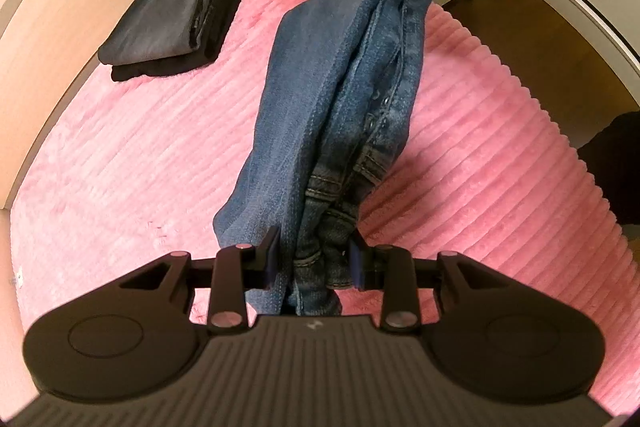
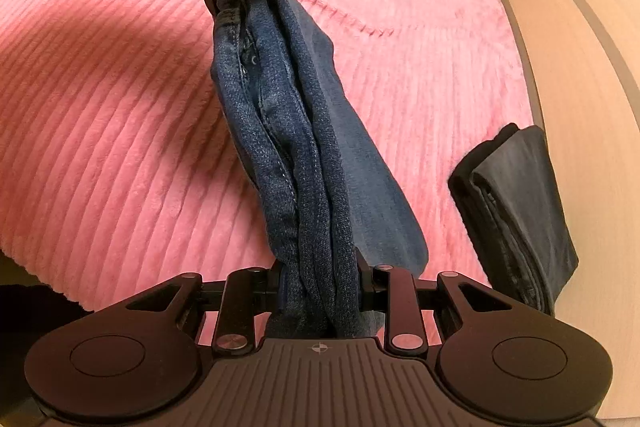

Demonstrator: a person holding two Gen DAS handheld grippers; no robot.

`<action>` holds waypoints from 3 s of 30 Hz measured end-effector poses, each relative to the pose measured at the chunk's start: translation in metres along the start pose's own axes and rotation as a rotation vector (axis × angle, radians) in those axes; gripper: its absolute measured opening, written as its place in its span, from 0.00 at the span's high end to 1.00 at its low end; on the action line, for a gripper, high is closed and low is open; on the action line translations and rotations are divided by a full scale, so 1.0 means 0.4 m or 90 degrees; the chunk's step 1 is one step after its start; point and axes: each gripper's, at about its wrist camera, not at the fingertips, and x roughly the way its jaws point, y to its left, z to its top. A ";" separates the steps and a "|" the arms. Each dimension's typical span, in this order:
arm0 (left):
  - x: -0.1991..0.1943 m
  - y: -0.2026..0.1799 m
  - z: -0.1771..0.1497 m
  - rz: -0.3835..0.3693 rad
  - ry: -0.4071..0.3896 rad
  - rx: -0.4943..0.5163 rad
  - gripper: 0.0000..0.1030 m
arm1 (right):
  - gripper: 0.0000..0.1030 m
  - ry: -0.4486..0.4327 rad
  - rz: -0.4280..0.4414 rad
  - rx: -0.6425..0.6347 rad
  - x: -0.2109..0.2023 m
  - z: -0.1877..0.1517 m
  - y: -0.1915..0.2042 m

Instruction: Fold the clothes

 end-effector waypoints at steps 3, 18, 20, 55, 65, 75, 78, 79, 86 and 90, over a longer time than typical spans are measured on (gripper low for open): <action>0.004 0.009 0.011 -0.004 0.009 -0.001 0.72 | 0.73 -0.004 0.008 -0.006 0.002 -0.004 -0.010; 0.025 -0.059 0.049 0.136 0.061 -0.008 0.49 | 0.76 -0.034 0.094 -0.018 -0.013 0.021 -0.131; 0.035 -0.071 0.050 0.148 0.056 0.006 0.42 | 0.76 -0.038 0.100 -0.028 -0.013 0.024 -0.138; -0.044 -0.738 -0.342 0.321 0.143 -0.204 0.71 | 0.77 -0.340 0.061 -0.304 0.047 -0.012 0.463; -0.001 -0.834 -0.295 0.445 0.136 -0.252 0.72 | 0.78 -0.436 -0.014 -0.325 0.130 -0.133 0.484; 0.014 -0.977 -0.139 0.459 0.157 -0.273 0.67 | 0.76 -0.441 -0.125 -0.312 0.162 -0.215 0.556; -0.051 -1.009 -0.127 0.462 0.130 -0.346 0.65 | 0.62 -0.426 -0.142 -0.302 0.130 -0.240 0.566; -0.086 -1.019 -0.134 0.460 0.103 -0.398 0.65 | 0.45 -0.437 -0.148 -0.290 0.107 -0.254 0.565; -0.255 -1.026 -0.272 0.463 -0.085 -0.789 0.62 | 0.21 -0.498 -0.048 -0.194 -0.011 -0.252 0.576; -0.266 -0.966 -0.404 0.389 -0.203 -0.972 0.54 | 0.21 -0.535 0.044 -0.161 -0.064 -0.202 0.622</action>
